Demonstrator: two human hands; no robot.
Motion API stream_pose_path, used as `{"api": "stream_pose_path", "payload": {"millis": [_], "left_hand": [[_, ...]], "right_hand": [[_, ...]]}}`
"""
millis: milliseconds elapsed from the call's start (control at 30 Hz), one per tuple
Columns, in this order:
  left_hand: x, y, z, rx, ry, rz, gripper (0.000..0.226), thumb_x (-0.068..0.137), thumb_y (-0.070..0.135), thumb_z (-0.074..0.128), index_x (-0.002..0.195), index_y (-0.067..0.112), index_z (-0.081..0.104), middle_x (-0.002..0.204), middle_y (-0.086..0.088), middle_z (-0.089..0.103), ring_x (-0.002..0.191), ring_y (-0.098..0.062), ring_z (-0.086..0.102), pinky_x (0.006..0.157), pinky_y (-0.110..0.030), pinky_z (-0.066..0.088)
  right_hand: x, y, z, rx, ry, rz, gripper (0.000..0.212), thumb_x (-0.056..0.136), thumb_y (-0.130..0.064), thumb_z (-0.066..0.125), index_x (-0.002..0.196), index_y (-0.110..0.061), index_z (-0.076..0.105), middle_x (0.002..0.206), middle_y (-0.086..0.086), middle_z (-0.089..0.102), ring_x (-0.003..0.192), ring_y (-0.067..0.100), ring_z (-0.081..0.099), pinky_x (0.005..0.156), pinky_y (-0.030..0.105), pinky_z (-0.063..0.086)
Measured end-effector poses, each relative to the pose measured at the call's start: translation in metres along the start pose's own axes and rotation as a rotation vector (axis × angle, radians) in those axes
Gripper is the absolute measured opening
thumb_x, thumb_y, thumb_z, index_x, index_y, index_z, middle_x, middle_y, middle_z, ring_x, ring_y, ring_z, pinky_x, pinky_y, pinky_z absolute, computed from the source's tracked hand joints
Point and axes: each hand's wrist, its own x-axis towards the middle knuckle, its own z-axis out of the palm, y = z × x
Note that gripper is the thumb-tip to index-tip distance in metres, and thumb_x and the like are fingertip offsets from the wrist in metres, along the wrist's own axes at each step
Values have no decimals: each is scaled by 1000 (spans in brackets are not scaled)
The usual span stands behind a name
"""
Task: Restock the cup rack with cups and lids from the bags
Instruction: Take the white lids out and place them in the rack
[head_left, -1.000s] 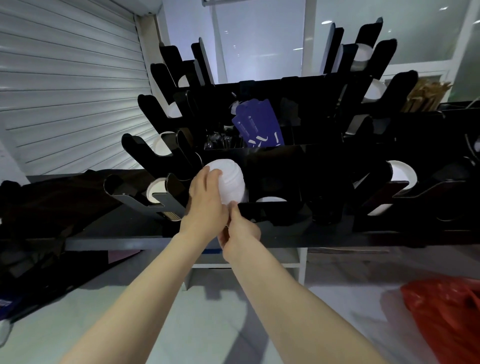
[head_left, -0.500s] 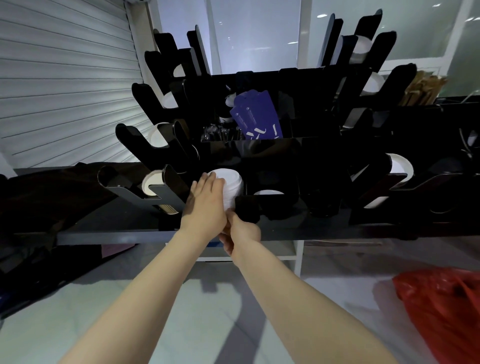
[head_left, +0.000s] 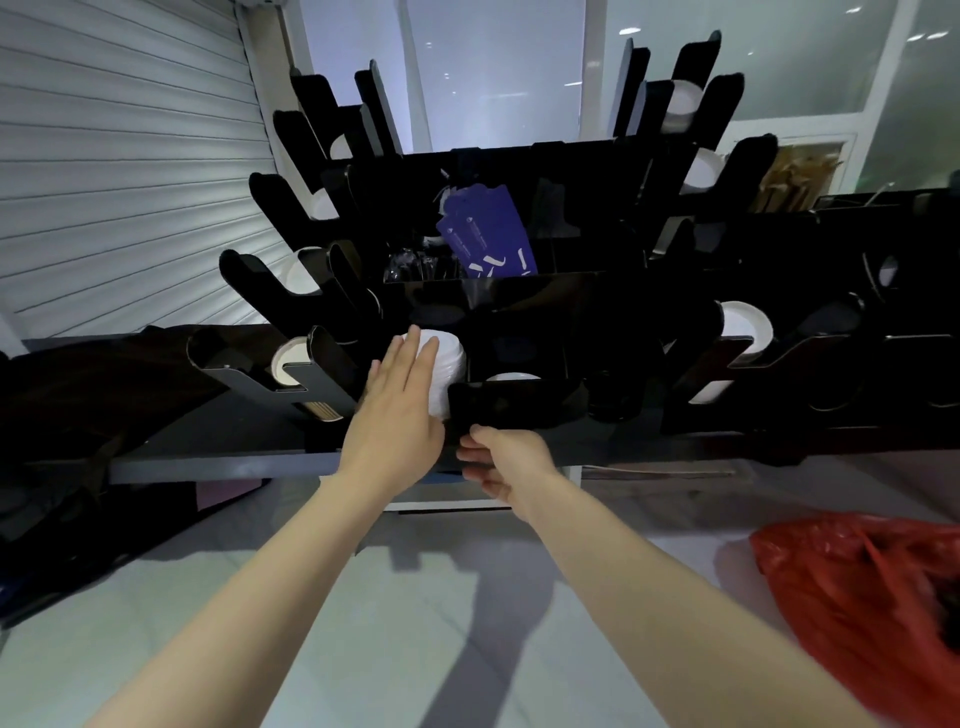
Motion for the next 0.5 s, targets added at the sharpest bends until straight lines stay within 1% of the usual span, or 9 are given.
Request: {"api": "stream_pose_path", "payload": {"millis": [100, 167, 200, 267, 300, 367, 433, 500], "left_hand": [[-13, 12, -5, 5, -15, 38, 74, 83, 2, 50, 150, 8, 17, 159, -9, 9, 147, -24, 3, 117, -36, 3], [-25, 21, -2, -39, -27, 51, 73, 82, 0, 50, 149, 9, 20, 158, -7, 13, 147, -24, 7, 116, -33, 4], [-32, 26, 2, -60, -38, 59, 73, 82, 0, 51, 149, 10, 22, 158, -6, 15, 146, -22, 8, 116, -30, 4], [-45, 41, 14, -90, -75, 69, 73, 82, -1, 51, 149, 12, 24, 158, -4, 17, 146, -19, 8, 114, -24, 3], [-51, 49, 21, -99, -97, 70, 74, 82, -1, 52, 149, 13, 23, 158, -3, 16, 146, -17, 7, 114, -23, 3], [-59, 70, 37, -117, -137, 71, 74, 84, 0, 51, 150, 15, 21, 158, -1, 14, 146, -15, 4, 115, -26, 3], [-67, 95, 54, -134, -166, 71, 73, 85, 2, 51, 150, 16, 20, 158, 2, 11, 146, -13, 3, 118, -30, 4], [-77, 124, 74, -167, -186, 67, 72, 86, 4, 51, 150, 18, 20, 156, 8, 8, 144, -7, 1, 118, -29, 5]], "right_hand": [[-8, 0, -16, -42, -21, -55, 22, 94, -30, 56, 99, -13, 68, 101, 4, 73, 77, 15, 65, 62, 23, 44], [-12, 6, -33, -58, -6, -151, 15, 93, -27, 60, 96, -14, 68, 101, 6, 73, 78, 13, 66, 60, 18, 47], [-13, 10, -44, -111, 10, -231, 11, 92, -25, 62, 94, -17, 69, 102, 5, 73, 81, 12, 66, 62, 16, 49], [-16, 20, -73, -371, 50, -409, 8, 89, -29, 65, 93, -24, 70, 101, -3, 72, 91, 8, 65, 77, 20, 51], [-18, 25, -88, -509, 58, -473, 11, 88, -33, 65, 96, -27, 70, 100, -8, 72, 94, 5, 64, 84, 22, 51], [-24, 33, -121, -752, 84, -553, 21, 88, -36, 64, 107, -28, 68, 106, -12, 69, 99, 3, 61, 89, 25, 49], [-32, 38, -156, -1021, 131, -637, 28, 88, -37, 62, 113, -26, 66, 110, -7, 68, 104, 12, 60, 89, 32, 49], [-40, 45, -194, -1239, 144, -681, 34, 88, -38, 60, 120, -26, 62, 120, -3, 64, 111, 21, 56, 92, 36, 46]]}}
